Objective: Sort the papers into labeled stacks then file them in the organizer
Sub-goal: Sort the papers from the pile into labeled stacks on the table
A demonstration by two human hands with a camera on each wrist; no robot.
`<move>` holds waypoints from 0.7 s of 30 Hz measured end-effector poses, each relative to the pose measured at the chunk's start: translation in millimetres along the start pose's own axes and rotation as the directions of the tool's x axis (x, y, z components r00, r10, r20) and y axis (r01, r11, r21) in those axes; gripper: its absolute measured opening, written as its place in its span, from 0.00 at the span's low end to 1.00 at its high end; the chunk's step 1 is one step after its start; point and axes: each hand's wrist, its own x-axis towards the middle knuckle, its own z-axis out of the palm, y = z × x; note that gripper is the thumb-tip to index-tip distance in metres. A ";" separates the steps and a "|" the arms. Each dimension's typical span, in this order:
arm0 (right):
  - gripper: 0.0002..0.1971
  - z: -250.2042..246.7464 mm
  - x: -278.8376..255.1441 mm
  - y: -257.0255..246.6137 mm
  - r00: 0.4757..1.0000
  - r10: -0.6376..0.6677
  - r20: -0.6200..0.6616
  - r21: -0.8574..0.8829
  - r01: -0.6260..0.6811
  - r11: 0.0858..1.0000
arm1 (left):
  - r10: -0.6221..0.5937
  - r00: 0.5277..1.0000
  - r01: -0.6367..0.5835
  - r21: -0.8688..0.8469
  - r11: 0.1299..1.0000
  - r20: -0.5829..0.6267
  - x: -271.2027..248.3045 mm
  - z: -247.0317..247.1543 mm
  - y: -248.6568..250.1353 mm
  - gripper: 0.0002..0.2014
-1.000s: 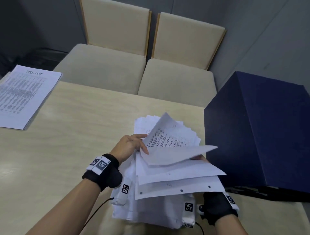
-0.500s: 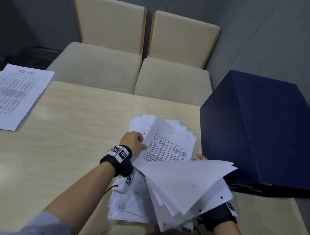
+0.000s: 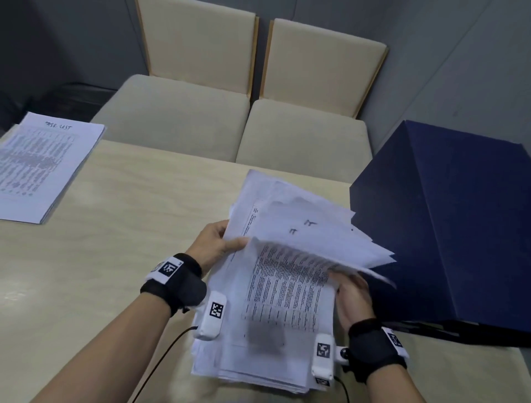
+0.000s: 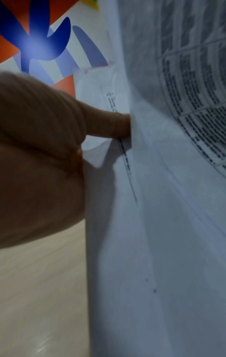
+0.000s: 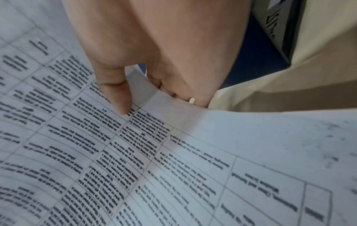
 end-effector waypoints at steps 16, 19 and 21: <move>0.13 -6.7 -7.6 -5.1 0.975 0.135 0.179 -0.089 -0.120 0.989 | -0.148 0.962 0.144 -0.034 0.989 -0.228 -5.6 8.4 1.9 0.13; 0.08 -1.6 -8.1 -26.9 0.942 0.246 0.227 -0.227 -0.194 0.954 | -0.226 0.967 0.200 -0.206 0.958 -0.115 -8.8 14.1 7.1 0.13; 0.14 -2.7 -10.5 -22.4 0.980 0.127 0.153 -0.227 -0.090 0.970 | -0.227 0.967 0.200 -0.206 0.958 -0.113 -4.0 11.2 2.4 0.19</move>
